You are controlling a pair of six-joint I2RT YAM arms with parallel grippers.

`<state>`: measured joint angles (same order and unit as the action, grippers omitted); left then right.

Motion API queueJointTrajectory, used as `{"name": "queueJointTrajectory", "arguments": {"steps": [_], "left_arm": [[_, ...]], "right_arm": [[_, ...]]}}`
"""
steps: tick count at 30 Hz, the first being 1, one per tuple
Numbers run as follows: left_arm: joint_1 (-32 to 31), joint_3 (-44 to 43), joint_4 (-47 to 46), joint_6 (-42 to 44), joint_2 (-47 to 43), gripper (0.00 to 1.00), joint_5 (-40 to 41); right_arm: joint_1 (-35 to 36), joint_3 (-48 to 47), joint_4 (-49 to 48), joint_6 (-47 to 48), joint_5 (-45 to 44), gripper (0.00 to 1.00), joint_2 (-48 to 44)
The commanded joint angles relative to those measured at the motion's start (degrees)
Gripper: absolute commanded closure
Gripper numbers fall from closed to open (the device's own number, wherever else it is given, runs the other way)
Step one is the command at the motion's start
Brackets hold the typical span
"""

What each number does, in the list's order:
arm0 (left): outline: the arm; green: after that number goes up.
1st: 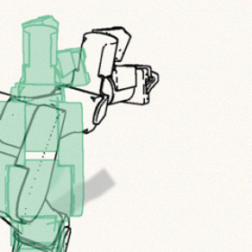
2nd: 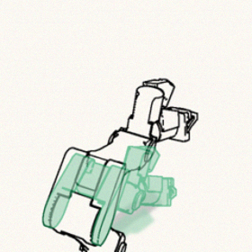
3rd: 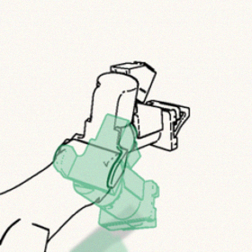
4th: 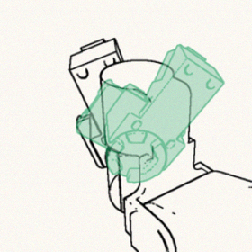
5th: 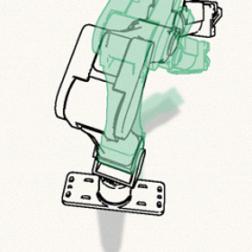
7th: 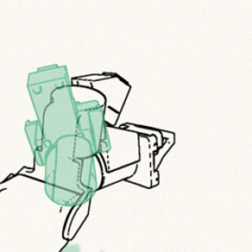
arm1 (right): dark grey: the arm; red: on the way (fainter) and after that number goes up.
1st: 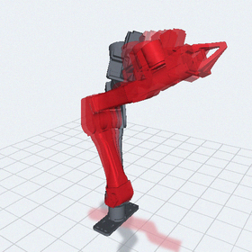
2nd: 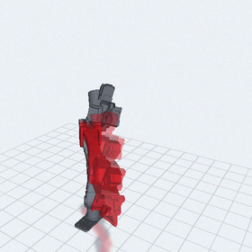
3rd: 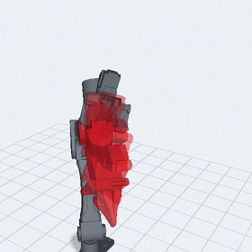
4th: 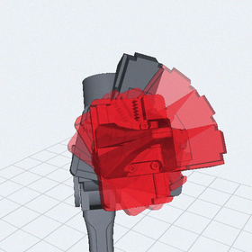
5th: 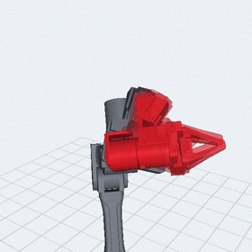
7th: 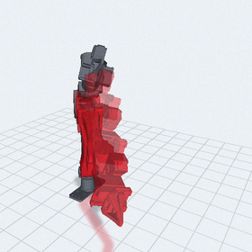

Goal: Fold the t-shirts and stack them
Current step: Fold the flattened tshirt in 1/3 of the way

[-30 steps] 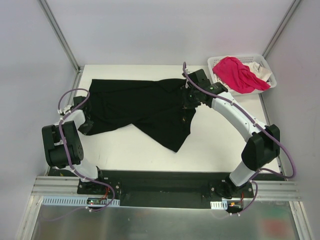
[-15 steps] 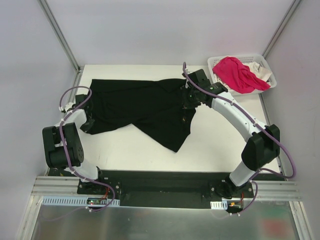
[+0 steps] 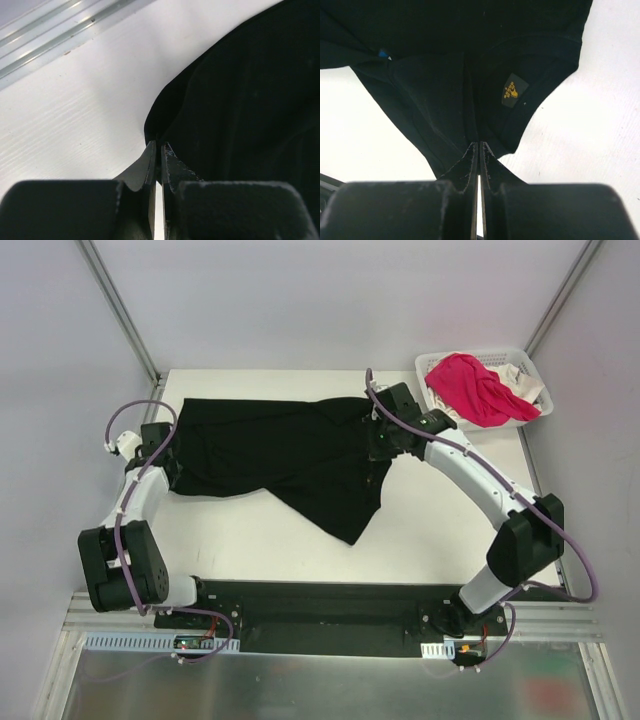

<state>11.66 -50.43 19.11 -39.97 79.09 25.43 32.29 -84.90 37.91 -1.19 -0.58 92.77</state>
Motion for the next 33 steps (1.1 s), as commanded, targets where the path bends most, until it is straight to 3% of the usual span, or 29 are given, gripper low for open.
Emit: {"name": "queueJointTrajectory", "arguments": {"steps": [1, 8, 23, 33], "left_arm": [[-0.1, -1.0, -0.3, -0.6, -5.1, 1.00, 4.4], [-0.1, -6.5, 1.5, 0.2, -7.0, 1.00, 5.5], [-0.1, -13.3, 4.0, 2.2, -9.6, 1.00, 9.5], [0.0, -13.9, 4.3, 3.3, -10.3, 1.00, 9.4]], "right_arm": [[0.4, 2.0, -0.6, 0.3, -3.4, 0.99, -6.3], [0.6, 6.7, -1.8, 0.7, -6.7, 0.99, -11.5], [0.5, 7.6, -0.7, 0.8, -12.5, 0.99, -15.3], [0.3, 0.6, 2.3, 0.8, -13.8, 0.99, -14.1]]}}
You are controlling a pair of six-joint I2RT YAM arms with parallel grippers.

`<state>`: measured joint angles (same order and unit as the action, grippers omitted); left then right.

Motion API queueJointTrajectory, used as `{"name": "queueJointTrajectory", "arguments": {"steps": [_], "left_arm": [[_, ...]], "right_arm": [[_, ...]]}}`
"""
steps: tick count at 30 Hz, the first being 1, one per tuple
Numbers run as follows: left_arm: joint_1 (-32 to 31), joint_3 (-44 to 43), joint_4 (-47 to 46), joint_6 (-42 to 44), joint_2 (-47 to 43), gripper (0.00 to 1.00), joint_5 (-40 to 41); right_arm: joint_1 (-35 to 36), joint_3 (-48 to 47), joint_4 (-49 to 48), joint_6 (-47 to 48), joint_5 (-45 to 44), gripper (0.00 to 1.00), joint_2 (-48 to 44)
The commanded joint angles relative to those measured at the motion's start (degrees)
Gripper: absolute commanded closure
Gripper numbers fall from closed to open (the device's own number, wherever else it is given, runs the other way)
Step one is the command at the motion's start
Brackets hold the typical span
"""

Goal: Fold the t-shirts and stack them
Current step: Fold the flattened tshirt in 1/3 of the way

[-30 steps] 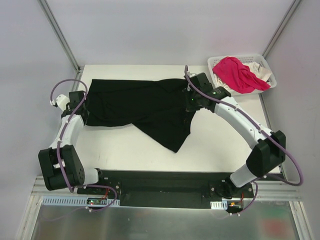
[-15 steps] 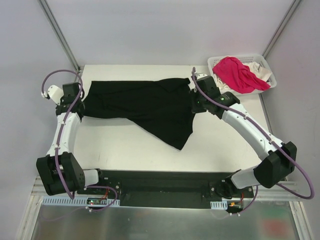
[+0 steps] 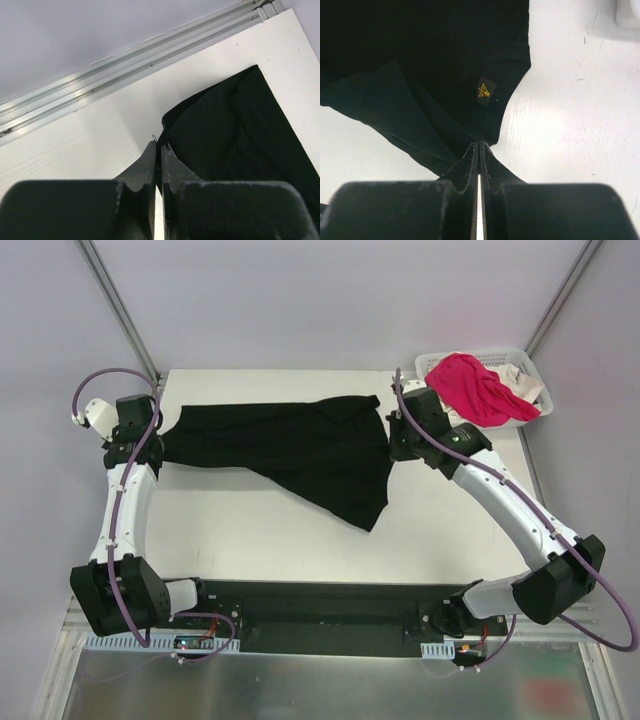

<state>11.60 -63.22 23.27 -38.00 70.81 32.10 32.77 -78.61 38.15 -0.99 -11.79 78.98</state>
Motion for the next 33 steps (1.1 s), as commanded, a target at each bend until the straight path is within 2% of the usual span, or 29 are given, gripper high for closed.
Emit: {"name": "queueJointTrajectory", "arguments": {"steps": [1, 7, 14, 33], "left_arm": [[0.1, -0.8, 0.1, 1.3, -2.1, 1.00, 2.6], [0.4, 0.2, 0.0, 2.2, -2.9, 1.00, 3.0], [0.7, 0.2, 0.0, 3.2, -3.9, 1.00, 3.1], [0.8, -2.2, 0.6, 5.5, -1.9, 1.00, 5.9]], "right_arm": [[-0.2, -8.0, 2.5, 0.6, -2.7, 0.99, 0.3], [-0.2, -15.5, 5.4, 0.6, -2.5, 0.99, 2.8], [-0.2, -17.9, 6.2, 2.5, -3.6, 0.99, 3.6], [-1.0, -12.2, 3.3, 1.3, 3.2, 0.99, 3.5]]}}
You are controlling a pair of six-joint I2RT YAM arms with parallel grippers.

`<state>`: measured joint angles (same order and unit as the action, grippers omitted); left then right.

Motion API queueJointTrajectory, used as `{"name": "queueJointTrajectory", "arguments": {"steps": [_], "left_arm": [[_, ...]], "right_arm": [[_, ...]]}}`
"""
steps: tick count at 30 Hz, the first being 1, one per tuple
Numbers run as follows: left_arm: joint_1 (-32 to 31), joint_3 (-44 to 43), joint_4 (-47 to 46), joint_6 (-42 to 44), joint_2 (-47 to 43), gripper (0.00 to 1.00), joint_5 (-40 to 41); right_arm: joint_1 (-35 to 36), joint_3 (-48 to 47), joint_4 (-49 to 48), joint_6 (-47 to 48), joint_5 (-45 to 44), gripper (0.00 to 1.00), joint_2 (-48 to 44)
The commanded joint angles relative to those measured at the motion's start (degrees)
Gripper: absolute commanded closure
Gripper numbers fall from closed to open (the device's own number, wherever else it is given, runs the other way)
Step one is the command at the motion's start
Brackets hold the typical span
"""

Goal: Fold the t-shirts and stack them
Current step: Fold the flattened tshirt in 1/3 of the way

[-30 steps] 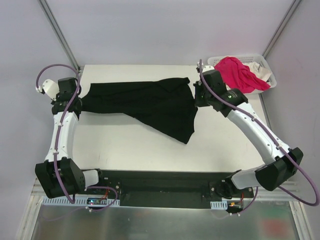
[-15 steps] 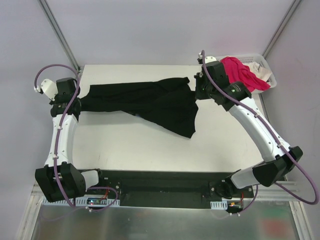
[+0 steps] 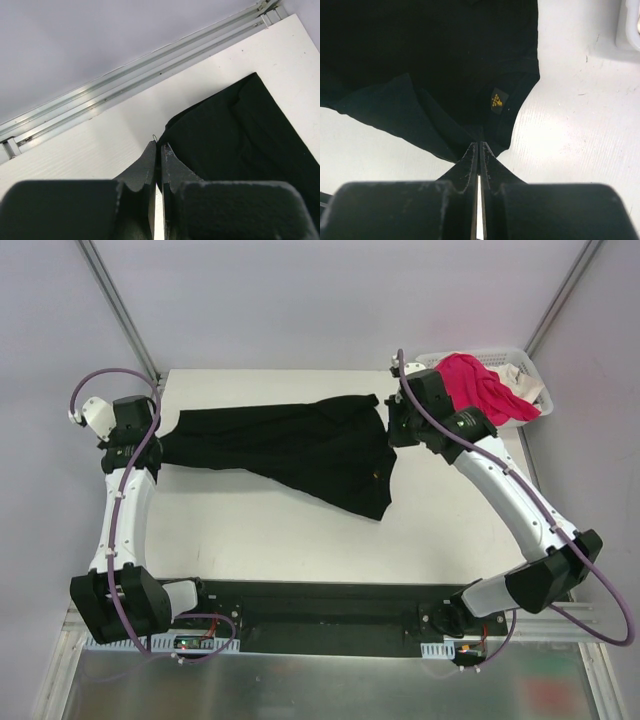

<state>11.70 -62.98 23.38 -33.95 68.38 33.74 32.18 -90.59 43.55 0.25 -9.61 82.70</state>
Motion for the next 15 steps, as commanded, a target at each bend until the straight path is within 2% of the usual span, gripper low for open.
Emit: {"name": "queueJointTrajectory", "arguments": {"steps": [1, 9, 15], "left_arm": [[0.7, -2.5, 0.5, 1.5, 0.5, 1.00, 4.3], [0.7, -3.9, 0.8, 3.2, 2.8, 1.00, 5.4], [0.8, -5.1, 0.7, 3.6, 6.0, 1.00, 5.3]], "right_arm": [[-0.5, -0.9, -2.2, -0.1, 1.5, 0.99, 1.1], [-0.5, -3.1, -3.4, -1.3, 5.0, 0.99, 6.0], [-0.5, -5.7, -3.8, -0.5, 4.3, 0.99, 10.5]]}}
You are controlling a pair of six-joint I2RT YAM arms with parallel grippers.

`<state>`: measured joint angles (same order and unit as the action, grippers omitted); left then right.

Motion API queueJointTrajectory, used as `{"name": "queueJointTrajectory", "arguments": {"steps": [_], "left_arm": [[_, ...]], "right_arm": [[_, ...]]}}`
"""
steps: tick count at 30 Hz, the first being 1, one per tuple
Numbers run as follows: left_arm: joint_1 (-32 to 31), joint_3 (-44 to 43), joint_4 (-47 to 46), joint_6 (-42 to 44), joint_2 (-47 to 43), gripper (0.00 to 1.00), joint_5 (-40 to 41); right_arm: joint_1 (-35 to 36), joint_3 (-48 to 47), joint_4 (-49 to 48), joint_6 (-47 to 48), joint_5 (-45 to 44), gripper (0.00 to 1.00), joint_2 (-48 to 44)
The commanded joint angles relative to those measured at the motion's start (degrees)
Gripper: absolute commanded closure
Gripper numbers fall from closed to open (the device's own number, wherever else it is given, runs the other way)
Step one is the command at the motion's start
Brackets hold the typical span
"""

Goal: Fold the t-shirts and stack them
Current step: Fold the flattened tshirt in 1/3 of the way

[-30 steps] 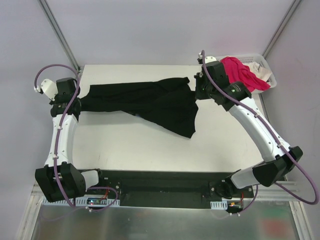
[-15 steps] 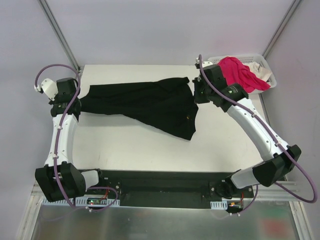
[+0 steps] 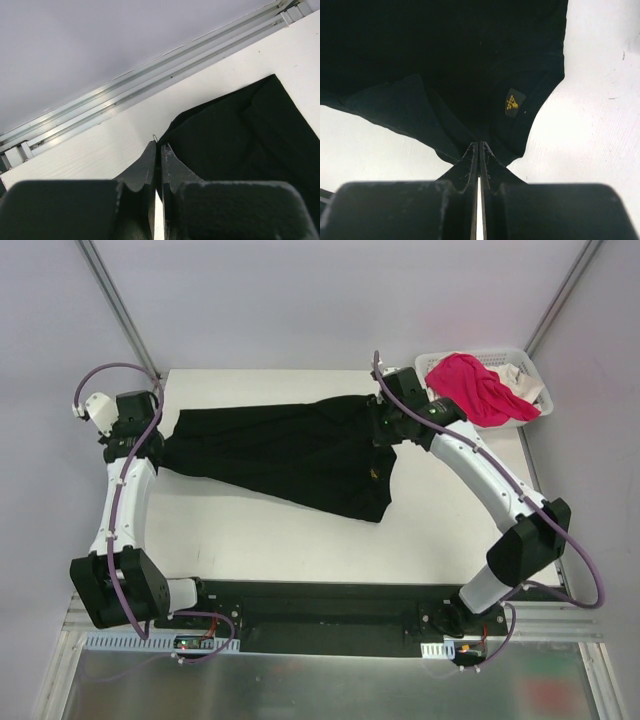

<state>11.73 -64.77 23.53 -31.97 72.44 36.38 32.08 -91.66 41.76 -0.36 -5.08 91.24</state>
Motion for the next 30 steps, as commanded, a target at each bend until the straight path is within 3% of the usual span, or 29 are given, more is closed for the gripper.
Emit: {"name": "queueJointTrajectory", "arguments": {"steps": [1, 24, 30], "left_arm": [[0.7, -3.6, 0.6, 1.7, 2.3, 1.00, 2.8], [0.8, -13.6, 0.5, 4.7, 18.4, 1.00, 6.2], [0.7, -14.3, 0.5, 6.6, 20.5, 1.00, 7.1]], "right_arm": [[-0.5, -5.3, -1.9, 0.0, -0.2, 0.99, 2.4], [-2.7, -20.6, -1.4, 0.0, 4.6, 0.99, 19.2], [-2.5, -20.3, -1.5, -0.4, 4.6, 0.99, 18.5]]}}
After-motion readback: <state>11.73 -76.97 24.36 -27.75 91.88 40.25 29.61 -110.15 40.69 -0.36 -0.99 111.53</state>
